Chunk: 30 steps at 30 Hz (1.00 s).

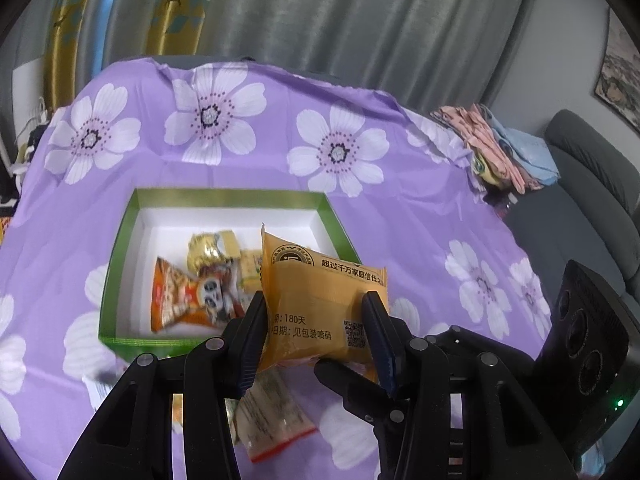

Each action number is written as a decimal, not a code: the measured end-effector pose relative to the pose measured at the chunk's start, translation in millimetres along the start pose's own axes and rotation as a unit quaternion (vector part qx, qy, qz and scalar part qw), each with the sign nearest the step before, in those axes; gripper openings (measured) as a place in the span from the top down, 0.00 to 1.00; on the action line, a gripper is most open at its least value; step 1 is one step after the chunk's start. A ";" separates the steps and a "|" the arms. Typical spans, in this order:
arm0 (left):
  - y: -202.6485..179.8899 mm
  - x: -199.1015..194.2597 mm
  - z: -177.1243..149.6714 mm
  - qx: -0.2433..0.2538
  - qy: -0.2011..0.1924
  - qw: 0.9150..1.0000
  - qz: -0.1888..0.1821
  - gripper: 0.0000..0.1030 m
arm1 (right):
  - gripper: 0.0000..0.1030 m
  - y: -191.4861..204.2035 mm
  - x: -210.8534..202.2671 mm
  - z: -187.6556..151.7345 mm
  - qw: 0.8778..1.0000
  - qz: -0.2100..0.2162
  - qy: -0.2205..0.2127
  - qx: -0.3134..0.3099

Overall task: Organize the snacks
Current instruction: 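Carry the orange bread bag over the green box and release it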

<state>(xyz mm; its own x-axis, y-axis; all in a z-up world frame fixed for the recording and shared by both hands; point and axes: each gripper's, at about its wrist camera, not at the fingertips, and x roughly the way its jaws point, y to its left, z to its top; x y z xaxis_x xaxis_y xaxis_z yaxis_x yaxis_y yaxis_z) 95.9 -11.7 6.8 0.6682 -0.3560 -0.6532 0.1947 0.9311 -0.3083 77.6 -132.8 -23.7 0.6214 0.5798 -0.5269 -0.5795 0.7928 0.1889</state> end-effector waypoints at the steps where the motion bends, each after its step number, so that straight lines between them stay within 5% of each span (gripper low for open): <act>1: 1.5 2.9 4.1 0.001 -0.001 1.000 0.000 0.54 | 0.63 -1.5 3.9 3.5 1.000 -0.003 -0.001 -0.002; 30: 58.3 91.5 33.4 -0.063 0.047 0.997 0.005 0.54 | 0.62 -41.0 98.0 25.3 0.997 -0.024 0.074 -0.005</act>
<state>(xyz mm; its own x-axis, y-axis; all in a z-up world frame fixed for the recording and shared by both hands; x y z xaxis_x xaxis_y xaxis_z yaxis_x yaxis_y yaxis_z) 192.4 12.6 -47.9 0.5977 -0.3573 -0.7176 0.0915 0.9197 -0.3817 175.6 -103.7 -62.1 0.5644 0.5065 -0.6518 -0.5561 0.8169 0.1532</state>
